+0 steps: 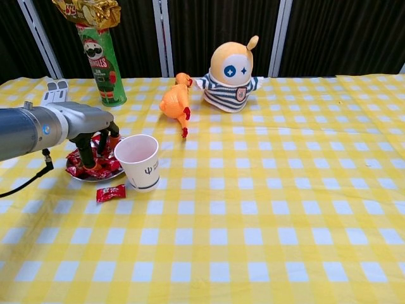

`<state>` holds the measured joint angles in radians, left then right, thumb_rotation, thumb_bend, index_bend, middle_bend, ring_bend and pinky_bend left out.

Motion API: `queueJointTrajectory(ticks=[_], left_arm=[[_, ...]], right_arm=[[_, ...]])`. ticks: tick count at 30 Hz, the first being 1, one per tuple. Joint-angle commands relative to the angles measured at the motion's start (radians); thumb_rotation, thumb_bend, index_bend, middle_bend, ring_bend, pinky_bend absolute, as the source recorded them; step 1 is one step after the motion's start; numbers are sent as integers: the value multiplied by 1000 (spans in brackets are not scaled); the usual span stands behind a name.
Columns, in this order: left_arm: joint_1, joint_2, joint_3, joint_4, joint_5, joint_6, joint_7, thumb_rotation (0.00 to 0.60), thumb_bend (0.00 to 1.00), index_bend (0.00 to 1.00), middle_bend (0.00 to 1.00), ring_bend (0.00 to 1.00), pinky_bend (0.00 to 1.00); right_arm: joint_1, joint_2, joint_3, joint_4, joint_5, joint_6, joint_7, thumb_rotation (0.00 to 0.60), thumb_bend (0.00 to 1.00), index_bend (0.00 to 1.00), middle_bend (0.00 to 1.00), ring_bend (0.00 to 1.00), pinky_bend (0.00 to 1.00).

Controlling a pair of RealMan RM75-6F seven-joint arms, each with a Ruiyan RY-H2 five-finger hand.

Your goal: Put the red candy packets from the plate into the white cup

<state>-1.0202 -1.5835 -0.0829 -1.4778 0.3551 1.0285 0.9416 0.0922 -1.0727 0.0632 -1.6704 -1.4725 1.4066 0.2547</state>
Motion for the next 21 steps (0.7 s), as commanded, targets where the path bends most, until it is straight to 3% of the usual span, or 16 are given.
queueJointTrajectory(ticks=[1,11,21], left_arm=[[1,0,1,1,0,0,0,600,240,353,421,882,916],[5,-13,6,15,0,-6,2,600,292,406,492,884,917],[16,-29,11,37,27,-6,-11,600,367,523,644,894,924]], right_arm=[[0,0,0,-1,-1,0,-1,600,409,0,0,0,0],[-1,-2,0,-1,-2,4,-1,600,409,0,0,0,0],[-1,-3,1,0,-1,6,1,600,409,0,0,0,0]])
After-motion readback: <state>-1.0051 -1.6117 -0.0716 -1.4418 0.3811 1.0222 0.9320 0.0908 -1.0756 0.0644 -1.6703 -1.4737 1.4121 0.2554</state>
